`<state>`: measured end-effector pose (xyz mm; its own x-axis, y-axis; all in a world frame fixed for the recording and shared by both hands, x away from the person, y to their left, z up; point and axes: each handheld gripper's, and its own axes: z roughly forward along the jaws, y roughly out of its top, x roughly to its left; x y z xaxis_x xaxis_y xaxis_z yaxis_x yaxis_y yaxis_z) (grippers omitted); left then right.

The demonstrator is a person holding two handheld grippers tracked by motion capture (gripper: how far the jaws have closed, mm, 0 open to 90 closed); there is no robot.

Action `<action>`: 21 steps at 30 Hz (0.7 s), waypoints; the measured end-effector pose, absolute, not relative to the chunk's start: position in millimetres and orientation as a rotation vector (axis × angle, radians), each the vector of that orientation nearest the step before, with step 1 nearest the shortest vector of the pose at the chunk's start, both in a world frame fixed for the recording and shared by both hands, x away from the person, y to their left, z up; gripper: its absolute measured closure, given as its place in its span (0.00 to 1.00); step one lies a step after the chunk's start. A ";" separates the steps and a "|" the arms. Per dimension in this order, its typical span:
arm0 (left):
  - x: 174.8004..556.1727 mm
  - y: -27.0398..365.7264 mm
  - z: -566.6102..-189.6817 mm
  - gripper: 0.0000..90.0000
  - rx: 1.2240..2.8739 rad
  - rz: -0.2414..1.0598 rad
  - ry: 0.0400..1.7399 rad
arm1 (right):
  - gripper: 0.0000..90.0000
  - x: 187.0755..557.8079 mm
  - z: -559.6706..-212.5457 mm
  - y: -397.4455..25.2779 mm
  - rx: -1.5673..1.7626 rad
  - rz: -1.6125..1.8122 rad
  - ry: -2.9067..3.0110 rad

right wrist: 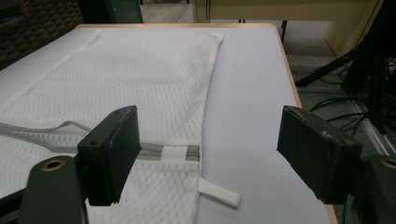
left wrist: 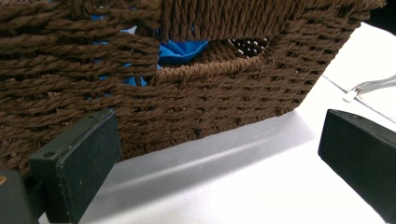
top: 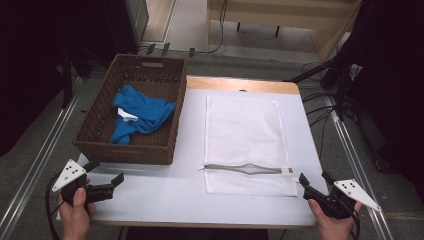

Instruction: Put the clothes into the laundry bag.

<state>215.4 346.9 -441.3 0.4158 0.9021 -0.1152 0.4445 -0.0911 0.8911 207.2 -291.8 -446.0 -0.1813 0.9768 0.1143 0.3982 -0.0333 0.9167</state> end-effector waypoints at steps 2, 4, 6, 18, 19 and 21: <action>215.5 346.0 -441.5 0.00 1.713 0.594 1.181 | 0.24 207.0 -445.6 -290.9 1.465 1.200 1.628; 215.2 344.6 -441.5 0.00 1.720 0.594 1.176 | 0.25 207.1 -444.5 -288.9 1.471 1.202 1.622; 214.9 342.7 -441.6 0.00 1.727 0.606 1.175 | 0.31 208.0 -442.3 -284.8 1.495 1.162 1.587; 214.0 338.3 -442.2 0.00 1.729 0.600 1.177 | 0.50 216.1 -436.1 -256.4 1.411 1.249 1.653; 214.0 337.8 -441.6 0.00 1.723 0.597 1.176 | 0.50 216.1 -436.1 -256.4 1.411 1.249 1.653; 214.3 335.7 -440.2 0.00 1.724 0.603 1.171 | 0.58 220.5 -434.4 -251.4 1.397 1.282 1.705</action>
